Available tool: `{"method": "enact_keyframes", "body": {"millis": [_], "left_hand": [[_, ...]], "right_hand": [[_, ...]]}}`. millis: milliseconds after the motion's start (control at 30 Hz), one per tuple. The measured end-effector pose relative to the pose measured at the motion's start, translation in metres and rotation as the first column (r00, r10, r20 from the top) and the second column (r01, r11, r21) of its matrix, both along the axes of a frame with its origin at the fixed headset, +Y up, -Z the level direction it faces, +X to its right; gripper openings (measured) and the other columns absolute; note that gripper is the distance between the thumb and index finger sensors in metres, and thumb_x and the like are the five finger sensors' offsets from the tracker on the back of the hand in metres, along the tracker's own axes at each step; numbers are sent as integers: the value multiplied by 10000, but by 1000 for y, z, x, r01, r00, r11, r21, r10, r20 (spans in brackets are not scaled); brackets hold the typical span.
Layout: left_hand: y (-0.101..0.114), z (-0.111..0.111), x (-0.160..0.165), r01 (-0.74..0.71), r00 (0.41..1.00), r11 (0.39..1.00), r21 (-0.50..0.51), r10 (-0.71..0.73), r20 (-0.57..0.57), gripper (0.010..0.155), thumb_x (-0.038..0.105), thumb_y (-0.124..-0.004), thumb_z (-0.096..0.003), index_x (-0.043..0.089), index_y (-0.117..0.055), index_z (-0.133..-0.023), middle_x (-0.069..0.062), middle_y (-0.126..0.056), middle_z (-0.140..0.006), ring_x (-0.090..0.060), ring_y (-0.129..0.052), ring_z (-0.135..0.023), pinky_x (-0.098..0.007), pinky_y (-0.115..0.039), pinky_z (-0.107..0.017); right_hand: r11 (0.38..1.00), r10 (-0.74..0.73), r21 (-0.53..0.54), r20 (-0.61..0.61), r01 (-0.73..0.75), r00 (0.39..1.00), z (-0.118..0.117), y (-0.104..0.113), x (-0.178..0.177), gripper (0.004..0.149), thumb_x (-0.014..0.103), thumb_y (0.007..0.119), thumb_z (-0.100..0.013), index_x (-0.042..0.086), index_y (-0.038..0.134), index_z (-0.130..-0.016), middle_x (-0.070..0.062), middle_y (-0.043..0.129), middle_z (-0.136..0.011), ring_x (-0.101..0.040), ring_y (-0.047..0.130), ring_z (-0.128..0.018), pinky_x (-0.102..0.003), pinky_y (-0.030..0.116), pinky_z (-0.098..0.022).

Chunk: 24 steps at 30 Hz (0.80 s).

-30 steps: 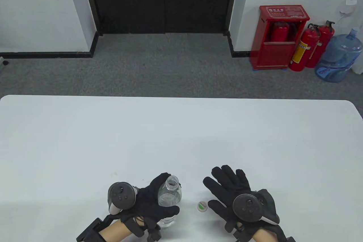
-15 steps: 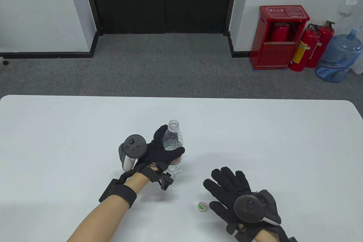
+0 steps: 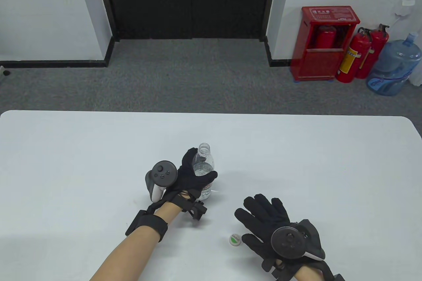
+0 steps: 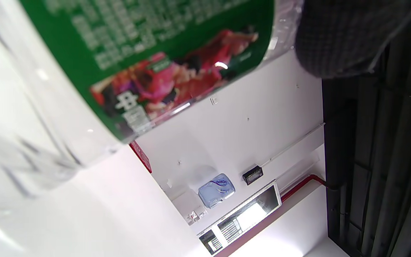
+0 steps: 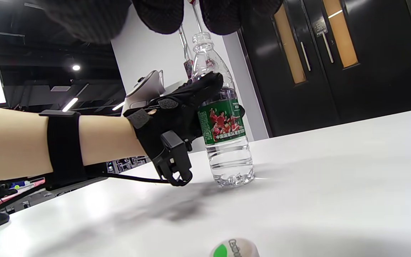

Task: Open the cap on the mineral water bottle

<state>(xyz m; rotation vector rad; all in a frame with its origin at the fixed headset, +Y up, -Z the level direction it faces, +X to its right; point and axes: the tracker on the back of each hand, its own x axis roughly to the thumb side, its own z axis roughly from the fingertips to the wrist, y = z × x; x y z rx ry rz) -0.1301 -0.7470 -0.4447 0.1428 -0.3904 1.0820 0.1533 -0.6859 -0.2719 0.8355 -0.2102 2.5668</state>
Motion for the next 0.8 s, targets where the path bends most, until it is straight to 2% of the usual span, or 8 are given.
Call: {"method": "enact_keyframes", "body": {"millis": [67, 200, 267, 400, 633, 700, 767, 800], "left_hand": [[0, 0, -1, 31, 999, 999, -8, -31, 9, 962, 652, -857, -342, 307, -204, -958, 1, -459, -1033, -308, -709, -1017, -556, -573, -747], [-5, 2, -6, 37, 996, 994, -107, -29, 80, 958, 705, -777, -352, 398, -105, -962, -7, -166, -1084, -355, -231, -1088, -624, -245, -755], [-6, 6, -14, 26, 995, 990, -139, -12, 102, 979, 728, -747, -356, 401, -50, -960, -10, -65, -1079, -351, -143, -1087, -632, -164, -745], [0, 18, -28, 19, 996, 991, -132, -7, 90, 966, 719, -744, -360, 388, -74, -972, -11, -88, -1079, -351, -142, -1087, -637, -149, -738], [31, 64, -52, 197, 970, 980, -30, -191, 151, 940, 645, -770, -383, 372, -95, -977, -25, -135, -1083, -369, -192, -1081, -649, -176, -730], [37, 81, -58, 260, 950, 965, -23, -252, 183, 934, 634, -775, -386, 377, -98, -977, -25, -135, -1085, -369, -173, -1082, -648, -159, -730], [41, 94, -63, 360, 912, 933, 33, -359, 198, 921, 640, -773, -383, 375, -129, -986, -25, -152, -1089, -369, -174, -1082, -649, -157, -729], [43, 104, -67, 443, 871, 892, 91, -452, 191, 920, 651, -765, -381, 376, -130, -987, -26, -166, -1092, -370, -182, -1083, -650, -160, -726]], "right_hand": [[1000, 4, -3, 2, -4, 1000, 0, -1, 0, 675, 569, 686, -387, 405, 503, -1016, -50, 489, -1153, -394, 408, -1043, -669, 302, -672], [1000, 10, -8, -1, -10, 1000, -1, -3, -1, 659, 562, 687, -388, 390, 544, -1007, -52, 502, -1149, -394, 417, -1042, -668, 301, -672], [999, 28, -23, -4, -28, 1000, -1, -3, -3, 661, 561, 684, -391, 389, 532, -1011, -50, 494, -1152, -390, 411, -1045, -668, 292, -673], [1000, 16, 19, 1, -16, 1000, 1, -3, -6, 668, 571, 682, -387, 396, 523, -1012, -49, 492, -1151, -391, 414, -1042, -665, 298, -673], [999, 15, 34, 12, -15, 1000, 2, -3, -8, 671, 568, 685, -384, 402, 511, -1011, -47, 477, -1154, -389, 402, -1044, -666, 289, -674], [999, 18, 41, 16, -19, 1000, 3, -3, -7, 672, 567, 687, -383, 403, 513, -1011, -47, 480, -1153, -389, 406, -1044, -666, 292, -674], [999, 17, 42, 18, -18, 1000, 3, -3, -7, 671, 566, 687, -383, 402, 512, -1011, -47, 480, -1153, -389, 404, -1044, -666, 291, -674], [999, 15, 45, 19, -16, 1000, 3, -3, -6, 672, 565, 687, -383, 401, 513, -1011, -48, 480, -1153, -391, 405, -1043, -666, 290, -674]]}}
